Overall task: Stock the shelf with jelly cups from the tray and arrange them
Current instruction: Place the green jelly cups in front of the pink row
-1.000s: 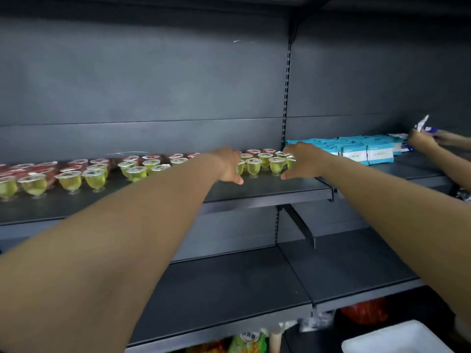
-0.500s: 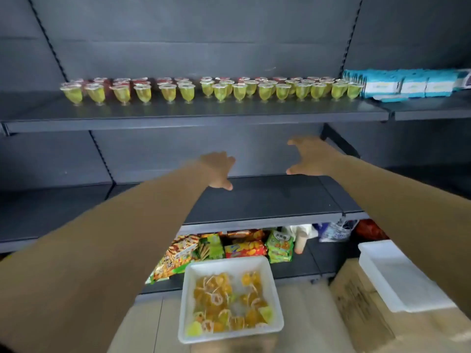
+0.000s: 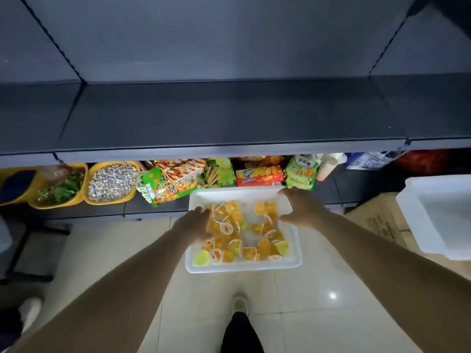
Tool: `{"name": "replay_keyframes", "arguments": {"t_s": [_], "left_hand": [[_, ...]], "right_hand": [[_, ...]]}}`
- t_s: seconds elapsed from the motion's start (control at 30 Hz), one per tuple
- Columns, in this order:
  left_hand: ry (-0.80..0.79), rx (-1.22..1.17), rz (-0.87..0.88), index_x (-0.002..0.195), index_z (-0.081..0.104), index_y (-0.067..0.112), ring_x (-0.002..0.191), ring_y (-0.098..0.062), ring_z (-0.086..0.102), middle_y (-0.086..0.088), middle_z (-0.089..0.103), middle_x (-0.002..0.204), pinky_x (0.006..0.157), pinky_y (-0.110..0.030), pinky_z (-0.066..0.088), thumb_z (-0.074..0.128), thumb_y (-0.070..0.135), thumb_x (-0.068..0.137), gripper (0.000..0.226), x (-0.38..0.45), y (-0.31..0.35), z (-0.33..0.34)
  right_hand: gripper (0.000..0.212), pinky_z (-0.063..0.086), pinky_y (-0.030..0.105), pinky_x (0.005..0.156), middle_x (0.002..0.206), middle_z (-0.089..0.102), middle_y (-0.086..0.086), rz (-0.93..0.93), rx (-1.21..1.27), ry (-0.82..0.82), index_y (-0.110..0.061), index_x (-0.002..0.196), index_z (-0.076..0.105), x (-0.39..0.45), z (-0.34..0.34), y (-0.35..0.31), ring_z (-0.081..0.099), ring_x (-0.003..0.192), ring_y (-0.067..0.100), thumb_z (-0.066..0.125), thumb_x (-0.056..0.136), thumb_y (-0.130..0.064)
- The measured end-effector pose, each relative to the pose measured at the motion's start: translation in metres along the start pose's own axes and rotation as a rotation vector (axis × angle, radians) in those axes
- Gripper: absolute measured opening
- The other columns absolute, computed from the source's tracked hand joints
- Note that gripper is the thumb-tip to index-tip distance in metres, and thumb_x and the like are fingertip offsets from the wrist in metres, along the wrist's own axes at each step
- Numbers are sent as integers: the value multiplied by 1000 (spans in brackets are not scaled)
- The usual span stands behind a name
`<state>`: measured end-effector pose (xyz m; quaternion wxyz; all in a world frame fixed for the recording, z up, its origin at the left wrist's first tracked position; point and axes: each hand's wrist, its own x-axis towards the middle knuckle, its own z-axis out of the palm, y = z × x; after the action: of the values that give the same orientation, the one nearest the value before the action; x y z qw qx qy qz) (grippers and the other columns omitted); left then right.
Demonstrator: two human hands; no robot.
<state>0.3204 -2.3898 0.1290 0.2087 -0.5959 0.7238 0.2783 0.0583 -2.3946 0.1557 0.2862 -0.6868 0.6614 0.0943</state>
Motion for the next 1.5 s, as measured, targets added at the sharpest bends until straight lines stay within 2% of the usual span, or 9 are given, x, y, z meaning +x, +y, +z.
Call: {"name": "replay_keyframes", "arguments": {"t_s": [0.2,0.33,0.57,0.7,0.93,1.13,1.27,1.4,1.5], "left_hand": [[5,-316,-161,142,30,12,124,-25,46,-10,44,137,97,-34,42,64,36,86,70,102,-16,96],[50,-483,-244,142,33,11,129,-25,44,-8,45,141,103,-36,39,67,32,85,68,160,-26,153],[-30,-490,-192,130,47,13,118,-25,53,-6,55,130,98,-37,45,72,35,80,60,206,-46,223],[-106,-447,-166,126,51,11,118,-24,49,-7,52,130,100,-35,43,76,39,75,64,203,-59,242],[-152,-245,11,120,57,17,122,-22,40,-1,55,127,103,-33,34,73,42,77,52,209,-67,255],[-141,-349,25,109,65,11,113,-24,49,-5,62,117,96,-29,41,73,27,80,34,220,-76,257],[-142,-366,43,110,63,9,110,-20,49,-5,62,116,86,-18,34,72,20,81,33,219,-83,254],[-178,-315,61,119,58,12,118,-23,42,-8,54,126,96,-27,34,72,13,80,41,217,-88,252],[-131,-302,23,121,53,9,118,-26,45,-12,45,130,99,-33,41,73,8,78,48,213,-87,248]], "right_hand": [[66,37,28,96,137,45,6,30,159,-163,-16,141,37,90,112,40,45,124,22,67,85,-32],[63,42,28,95,137,48,6,38,198,-208,-16,140,40,145,180,57,52,119,20,67,85,-28],[62,34,29,104,144,41,8,-31,219,-188,-11,144,34,214,260,51,40,132,23,63,90,-20],[62,37,30,104,148,37,7,-85,181,-186,-11,145,32,239,281,40,39,134,25,62,91,-17],[55,37,35,103,141,37,12,-118,18,-160,-9,139,40,264,301,38,37,128,28,63,89,-12],[66,48,34,90,128,56,9,-153,-24,-202,-13,136,40,265,315,36,55,114,27,75,79,-12],[66,46,33,93,133,55,7,-157,24,-158,-16,137,42,255,316,41,53,118,26,75,81,-16],[61,40,31,97,138,50,7,-175,91,-138,-15,138,43,246,308,44,47,124,24,70,83,-13],[59,40,31,97,138,50,6,-187,120,-122,-16,138,44,241,302,45,47,124,23,69,84,-12]]}}
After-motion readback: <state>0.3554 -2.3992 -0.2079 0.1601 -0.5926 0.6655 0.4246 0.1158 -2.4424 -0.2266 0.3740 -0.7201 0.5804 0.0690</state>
